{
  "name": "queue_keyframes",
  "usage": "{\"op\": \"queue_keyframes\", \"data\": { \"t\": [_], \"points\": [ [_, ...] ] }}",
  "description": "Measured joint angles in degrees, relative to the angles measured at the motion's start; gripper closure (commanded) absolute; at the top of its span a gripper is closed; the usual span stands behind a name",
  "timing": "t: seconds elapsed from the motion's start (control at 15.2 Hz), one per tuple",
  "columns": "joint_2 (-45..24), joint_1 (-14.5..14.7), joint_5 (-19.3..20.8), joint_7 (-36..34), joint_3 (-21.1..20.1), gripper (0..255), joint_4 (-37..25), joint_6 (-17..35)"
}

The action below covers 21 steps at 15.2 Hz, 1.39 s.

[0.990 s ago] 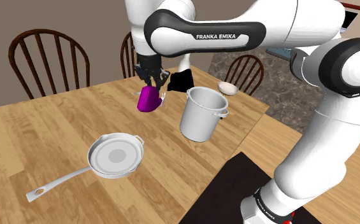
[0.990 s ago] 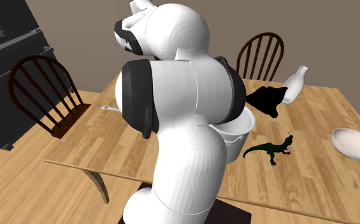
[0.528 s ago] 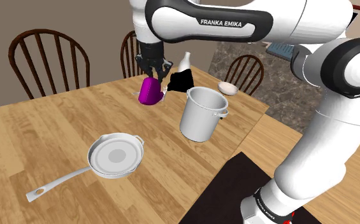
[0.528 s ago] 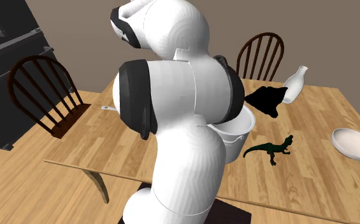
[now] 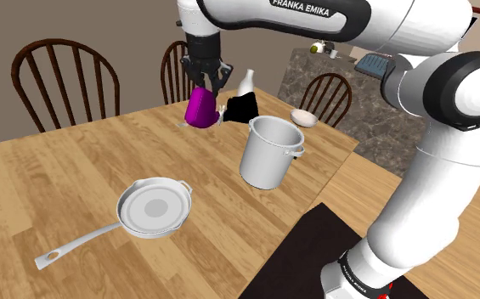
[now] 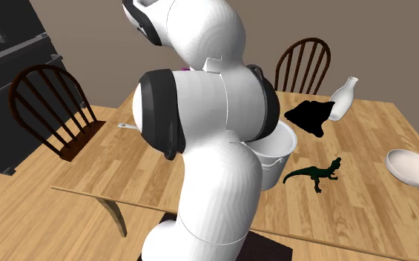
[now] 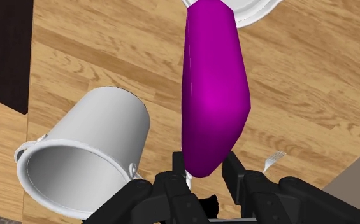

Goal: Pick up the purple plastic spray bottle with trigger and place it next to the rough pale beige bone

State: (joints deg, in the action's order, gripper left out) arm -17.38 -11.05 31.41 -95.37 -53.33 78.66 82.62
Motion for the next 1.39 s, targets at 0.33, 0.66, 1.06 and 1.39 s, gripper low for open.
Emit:
{"op": "queue_keyframes", "data": {
  "t": [0.33,0.66,1.06,1.39],
  "points": [
    [0.56,-1.14,-0.18,2.56,0.32,255,-2.16,-1.69],
    [4.73,-8.60,-3.12,9.31,1.54,255,2.02,2.31],
    [9.39,-16.58,-6.66,17.93,4.17,255,7.04,7.60],
    [9.91,-21.09,-7.36,24.63,6.88,255,7.36,10.16]
  ]
}}
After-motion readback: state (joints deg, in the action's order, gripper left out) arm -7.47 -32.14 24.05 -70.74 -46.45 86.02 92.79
